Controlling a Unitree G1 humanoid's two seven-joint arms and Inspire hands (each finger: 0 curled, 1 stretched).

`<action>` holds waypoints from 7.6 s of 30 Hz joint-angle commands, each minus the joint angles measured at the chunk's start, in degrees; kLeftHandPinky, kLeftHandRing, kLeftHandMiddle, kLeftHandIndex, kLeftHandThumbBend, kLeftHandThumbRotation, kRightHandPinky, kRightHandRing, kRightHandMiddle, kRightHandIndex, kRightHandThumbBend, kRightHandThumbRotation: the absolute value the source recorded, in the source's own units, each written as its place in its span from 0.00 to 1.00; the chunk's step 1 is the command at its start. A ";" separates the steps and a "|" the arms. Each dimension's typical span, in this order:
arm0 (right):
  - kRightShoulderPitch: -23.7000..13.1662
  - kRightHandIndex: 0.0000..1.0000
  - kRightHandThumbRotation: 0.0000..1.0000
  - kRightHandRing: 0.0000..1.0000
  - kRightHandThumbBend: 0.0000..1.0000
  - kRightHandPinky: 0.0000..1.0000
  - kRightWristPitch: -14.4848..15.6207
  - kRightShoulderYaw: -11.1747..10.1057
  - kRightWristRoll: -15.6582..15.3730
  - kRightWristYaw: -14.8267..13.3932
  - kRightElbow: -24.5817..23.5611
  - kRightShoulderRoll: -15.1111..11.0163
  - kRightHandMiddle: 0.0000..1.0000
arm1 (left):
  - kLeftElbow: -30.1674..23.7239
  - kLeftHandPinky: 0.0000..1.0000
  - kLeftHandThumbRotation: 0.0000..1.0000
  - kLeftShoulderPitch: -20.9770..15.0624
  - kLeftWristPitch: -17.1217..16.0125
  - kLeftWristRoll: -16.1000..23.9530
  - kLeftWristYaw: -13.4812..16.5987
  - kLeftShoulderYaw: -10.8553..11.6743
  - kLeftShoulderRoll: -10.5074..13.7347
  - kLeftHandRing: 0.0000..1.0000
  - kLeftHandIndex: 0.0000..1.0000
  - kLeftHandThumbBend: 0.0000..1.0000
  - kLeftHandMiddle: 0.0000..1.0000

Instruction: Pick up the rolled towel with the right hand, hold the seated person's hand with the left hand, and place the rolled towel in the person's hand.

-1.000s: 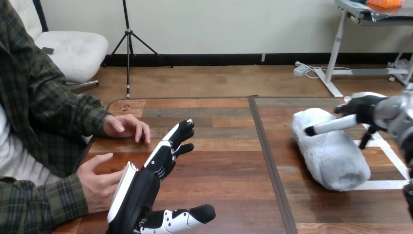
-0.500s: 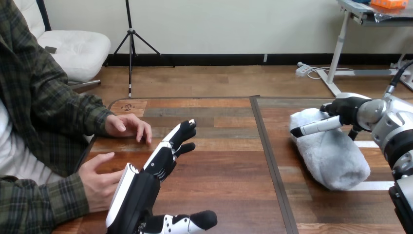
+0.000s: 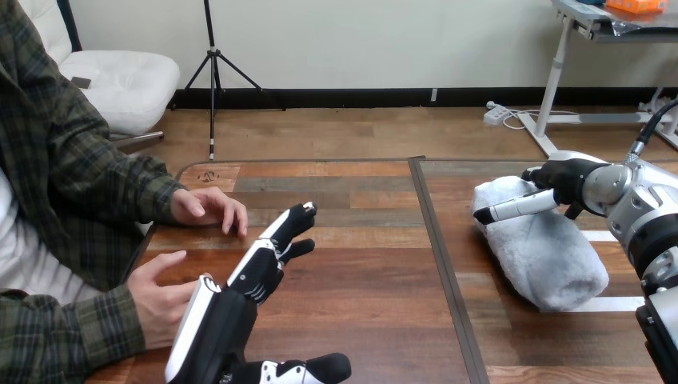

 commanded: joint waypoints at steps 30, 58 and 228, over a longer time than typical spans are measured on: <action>4.98 0.97 0.49 0.95 1.00 0.80 -3.00 -2.21 2.45 -4.99 0.94 4.82 0.99 | -10.17 0.80 0.47 1.56 -2.33 -4.51 -0.97 -0.20 1.99 0.90 0.88 1.00 0.92; 9.52 0.74 0.10 0.47 0.98 0.39 -6.81 -2.70 5.41 -3.16 -0.65 7.69 0.61 | -14.48 0.74 0.44 1.44 -2.12 -10.11 -2.32 -1.35 3.10 0.85 0.84 1.00 0.89; 20.56 0.26 0.00 0.12 0.62 0.07 -7.85 -31.95 58.80 28.33 -33.91 15.78 0.23 | -35.37 0.72 0.49 9.27 21.79 43.83 16.53 27.16 17.61 0.81 0.88 1.00 0.85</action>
